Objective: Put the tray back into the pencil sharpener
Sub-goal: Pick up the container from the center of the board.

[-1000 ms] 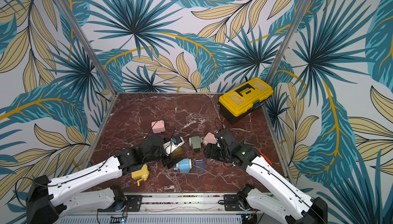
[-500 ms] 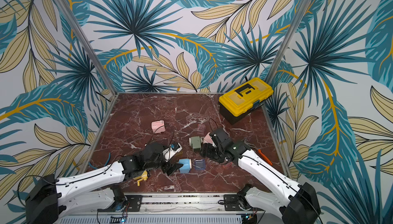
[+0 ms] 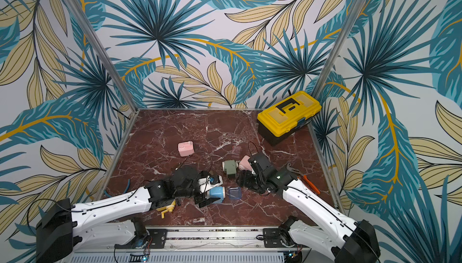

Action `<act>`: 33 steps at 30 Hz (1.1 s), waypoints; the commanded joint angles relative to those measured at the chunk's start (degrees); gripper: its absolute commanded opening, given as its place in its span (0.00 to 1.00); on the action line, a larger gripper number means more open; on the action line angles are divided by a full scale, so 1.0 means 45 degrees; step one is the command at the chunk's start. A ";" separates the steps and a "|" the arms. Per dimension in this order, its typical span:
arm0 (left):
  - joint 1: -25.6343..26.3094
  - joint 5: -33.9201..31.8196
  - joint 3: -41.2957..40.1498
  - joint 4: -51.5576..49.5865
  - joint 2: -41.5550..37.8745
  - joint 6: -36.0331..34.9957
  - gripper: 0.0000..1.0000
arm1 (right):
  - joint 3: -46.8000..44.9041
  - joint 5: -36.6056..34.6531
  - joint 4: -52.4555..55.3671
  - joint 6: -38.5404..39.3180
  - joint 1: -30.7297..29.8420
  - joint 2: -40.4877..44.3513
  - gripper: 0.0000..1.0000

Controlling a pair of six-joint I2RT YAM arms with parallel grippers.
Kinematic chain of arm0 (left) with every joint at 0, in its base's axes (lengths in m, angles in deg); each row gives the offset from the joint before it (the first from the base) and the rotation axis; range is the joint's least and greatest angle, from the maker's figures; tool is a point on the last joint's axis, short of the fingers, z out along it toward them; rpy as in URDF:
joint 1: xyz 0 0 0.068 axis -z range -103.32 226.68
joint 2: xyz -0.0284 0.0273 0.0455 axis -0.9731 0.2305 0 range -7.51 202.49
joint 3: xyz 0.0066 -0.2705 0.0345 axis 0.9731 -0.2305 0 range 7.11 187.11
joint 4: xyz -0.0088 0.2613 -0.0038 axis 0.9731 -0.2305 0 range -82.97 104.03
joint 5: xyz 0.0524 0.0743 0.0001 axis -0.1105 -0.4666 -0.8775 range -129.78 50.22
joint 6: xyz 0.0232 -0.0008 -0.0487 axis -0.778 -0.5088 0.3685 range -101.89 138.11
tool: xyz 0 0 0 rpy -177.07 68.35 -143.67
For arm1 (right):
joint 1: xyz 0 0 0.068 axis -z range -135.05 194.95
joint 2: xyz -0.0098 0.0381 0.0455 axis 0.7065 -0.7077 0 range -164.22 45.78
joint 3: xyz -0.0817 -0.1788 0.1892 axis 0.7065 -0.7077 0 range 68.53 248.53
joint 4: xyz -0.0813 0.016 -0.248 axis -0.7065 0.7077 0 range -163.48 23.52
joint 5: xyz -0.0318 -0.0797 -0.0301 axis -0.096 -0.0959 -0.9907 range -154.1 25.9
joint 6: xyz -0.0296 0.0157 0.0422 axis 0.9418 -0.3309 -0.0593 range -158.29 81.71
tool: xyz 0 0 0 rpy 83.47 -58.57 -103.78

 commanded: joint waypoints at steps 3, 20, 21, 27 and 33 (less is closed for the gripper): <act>0.0341 -0.0772 0.0158 0.0191 -0.0185 -0.1048 0.90 | 0.0107 -0.0016 0.0358 0.0027 -0.0014 -0.0248 0.72; 0.0002 0.0181 0.0129 0.0188 0.1192 0.1888 0.92 | -0.0421 0.0347 -0.1037 -0.0743 -0.0263 -0.0749 0.66; -0.0069 0.0246 0.0133 0.0188 0.1228 0.1967 0.92 | -0.0433 0.0319 -0.1082 -0.0718 -0.0304 -0.0836 0.65; -0.0489 0.0534 0.0036 0.0146 0.1624 0.2015 0.92 | -0.0634 0.0172 -0.1282 -0.0789 -0.0419 -0.1263 0.62; -0.0970 0.1183 0.0133 0.0076 0.2147 0.1446 0.91 | -0.1066 0.0018 -0.1764 -0.0894 -0.0459 -0.1436 0.60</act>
